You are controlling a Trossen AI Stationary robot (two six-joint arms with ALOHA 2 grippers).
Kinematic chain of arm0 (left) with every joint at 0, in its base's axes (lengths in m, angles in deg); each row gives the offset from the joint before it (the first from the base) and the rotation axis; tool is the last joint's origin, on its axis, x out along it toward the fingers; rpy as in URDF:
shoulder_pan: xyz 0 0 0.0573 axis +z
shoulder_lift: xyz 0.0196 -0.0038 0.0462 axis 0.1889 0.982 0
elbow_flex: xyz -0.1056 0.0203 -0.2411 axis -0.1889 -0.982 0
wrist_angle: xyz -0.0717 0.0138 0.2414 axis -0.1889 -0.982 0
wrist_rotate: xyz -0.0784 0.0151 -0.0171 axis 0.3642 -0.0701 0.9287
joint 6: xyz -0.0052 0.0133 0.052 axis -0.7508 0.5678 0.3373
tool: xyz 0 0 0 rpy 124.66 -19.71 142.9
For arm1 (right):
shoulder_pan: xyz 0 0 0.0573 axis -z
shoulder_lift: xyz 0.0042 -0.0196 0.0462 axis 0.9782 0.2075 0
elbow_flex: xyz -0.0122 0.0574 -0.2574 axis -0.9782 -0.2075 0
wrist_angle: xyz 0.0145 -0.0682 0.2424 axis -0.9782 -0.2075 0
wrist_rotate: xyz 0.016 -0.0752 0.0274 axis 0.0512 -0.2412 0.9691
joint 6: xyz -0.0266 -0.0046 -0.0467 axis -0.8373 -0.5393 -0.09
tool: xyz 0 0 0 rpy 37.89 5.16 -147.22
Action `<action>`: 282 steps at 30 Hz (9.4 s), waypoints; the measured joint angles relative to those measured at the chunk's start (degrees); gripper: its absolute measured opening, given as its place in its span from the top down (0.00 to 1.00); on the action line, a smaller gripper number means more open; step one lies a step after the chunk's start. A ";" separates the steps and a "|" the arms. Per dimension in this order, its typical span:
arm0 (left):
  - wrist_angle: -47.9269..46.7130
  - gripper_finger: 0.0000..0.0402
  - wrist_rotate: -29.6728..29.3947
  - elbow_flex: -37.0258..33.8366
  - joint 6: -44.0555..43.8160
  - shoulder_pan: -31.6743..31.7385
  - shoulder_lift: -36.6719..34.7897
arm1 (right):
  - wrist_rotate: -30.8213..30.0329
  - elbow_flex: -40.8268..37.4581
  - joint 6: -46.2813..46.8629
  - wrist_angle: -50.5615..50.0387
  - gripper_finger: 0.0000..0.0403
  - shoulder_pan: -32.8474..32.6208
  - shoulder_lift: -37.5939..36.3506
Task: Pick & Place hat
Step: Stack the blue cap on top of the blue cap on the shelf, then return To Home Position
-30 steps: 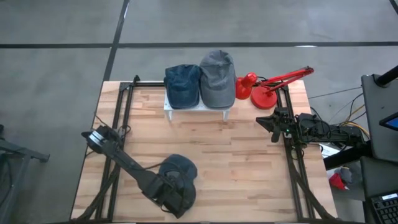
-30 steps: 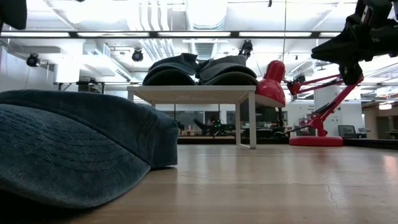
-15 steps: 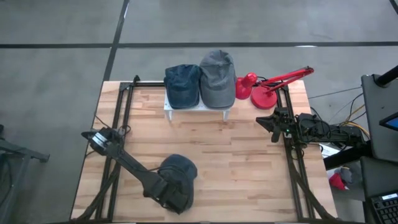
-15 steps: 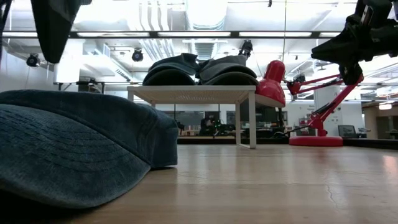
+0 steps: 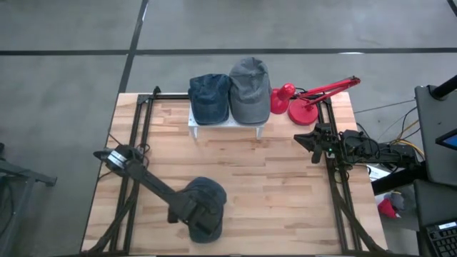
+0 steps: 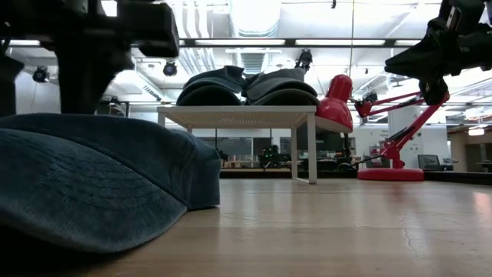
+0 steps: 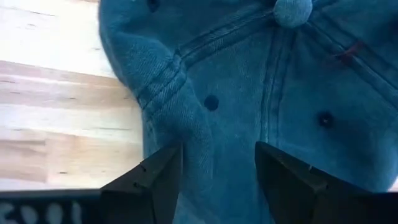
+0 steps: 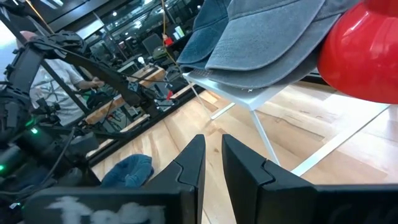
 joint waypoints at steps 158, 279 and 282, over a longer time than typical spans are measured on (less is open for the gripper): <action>15.69 1.00 -66.23 2.41 12.03 44.11 -24.67 | 0.54 0.00 -0.02 -0.39 0.87 0.01 0.00; 33.33 0.66 -37.69 -0.86 101.66 63.97 -24.38 | 3.09 0.00 0.26 -0.38 0.87 -0.01 0.01; 33.43 0.66 -37.75 1.56 103.12 63.66 -25.14 | 3.09 0.00 0.31 -0.38 0.87 -0.02 0.00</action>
